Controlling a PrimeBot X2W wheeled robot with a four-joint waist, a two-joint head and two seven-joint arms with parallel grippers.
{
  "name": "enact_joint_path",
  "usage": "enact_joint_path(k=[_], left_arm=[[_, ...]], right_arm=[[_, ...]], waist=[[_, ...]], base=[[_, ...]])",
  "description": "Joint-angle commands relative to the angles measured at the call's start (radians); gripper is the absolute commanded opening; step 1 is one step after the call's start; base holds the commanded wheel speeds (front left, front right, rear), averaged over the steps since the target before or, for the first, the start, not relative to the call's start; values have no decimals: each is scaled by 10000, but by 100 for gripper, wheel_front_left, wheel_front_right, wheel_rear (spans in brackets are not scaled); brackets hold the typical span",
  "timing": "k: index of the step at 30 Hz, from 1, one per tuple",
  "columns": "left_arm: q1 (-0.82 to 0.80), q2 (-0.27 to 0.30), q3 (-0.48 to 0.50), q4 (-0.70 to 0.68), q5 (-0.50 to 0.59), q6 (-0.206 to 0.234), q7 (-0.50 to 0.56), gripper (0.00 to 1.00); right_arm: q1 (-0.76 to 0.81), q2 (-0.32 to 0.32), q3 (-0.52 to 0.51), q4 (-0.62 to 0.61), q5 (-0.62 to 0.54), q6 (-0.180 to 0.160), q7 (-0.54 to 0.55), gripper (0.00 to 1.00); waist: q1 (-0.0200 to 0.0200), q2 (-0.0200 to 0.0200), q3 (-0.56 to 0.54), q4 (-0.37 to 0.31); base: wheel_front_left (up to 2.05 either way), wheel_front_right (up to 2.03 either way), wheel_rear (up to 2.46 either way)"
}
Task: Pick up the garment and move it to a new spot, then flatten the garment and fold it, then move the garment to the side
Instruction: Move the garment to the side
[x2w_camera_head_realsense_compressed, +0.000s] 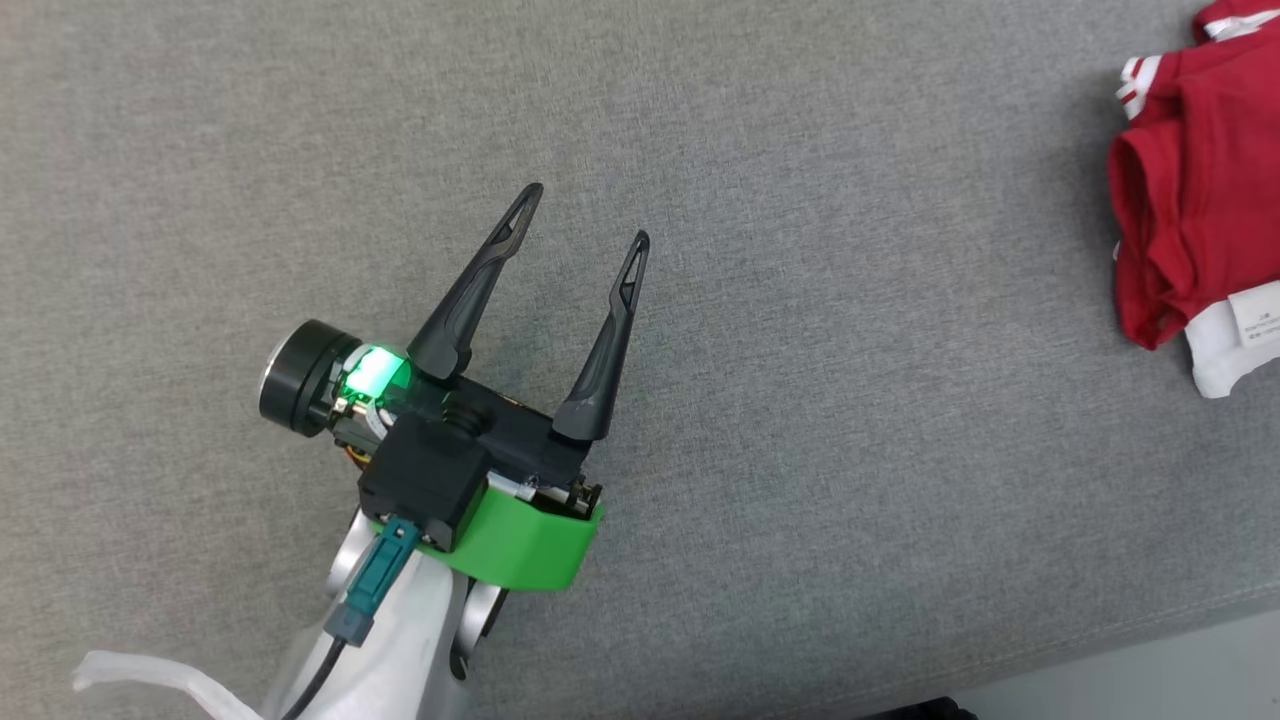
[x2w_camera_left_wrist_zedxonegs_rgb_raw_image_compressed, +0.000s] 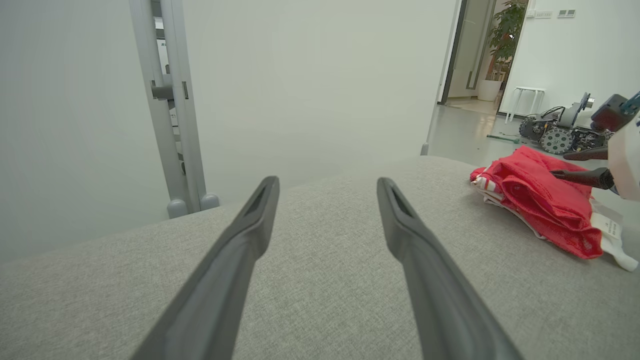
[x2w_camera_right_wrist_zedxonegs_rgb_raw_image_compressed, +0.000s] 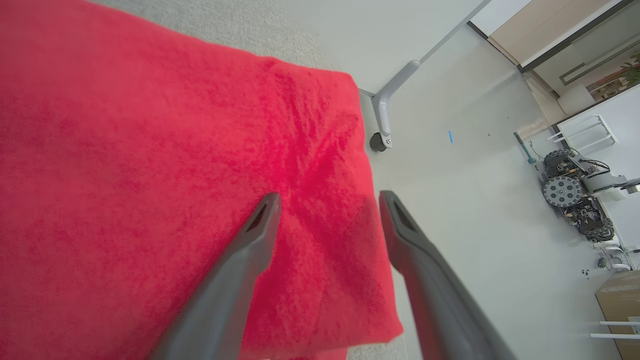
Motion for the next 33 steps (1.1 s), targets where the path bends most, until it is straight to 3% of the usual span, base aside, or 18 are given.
enact_joint_path(k=[1,7,13,27,33], left_arm=[[87,-44,47,42,-81,64,2,100],[543,-91,234,83,-420,226,2,100],[1195,-147,607,103,-696,544,2,100],[2952,-159,1569,545,-1215,1289,2,100],[3647,-159,1744,948,-1734,1357,2,100]], right_arm=[[-64,40,-18,-42,-198,-25,-25,100],[240,809,-282,-977,-343,-23,-25,100],[1214,1814,-138,-2824,211,-23,-25,100],[4948,4014,-382,-7464,1317,-23,-23,100],[6514,4933,-734,-8812,1528,-22,-23,100]], waist=[[-1,0,-553,57],[-1,0,-1776,177],[-1,0,-3040,540],[-1,0,-4958,1322],[-1,0,-5354,1533]], base=[[0,0,0],[0,0,0],[0,0,0],[0,0,0],[0,0,0]])
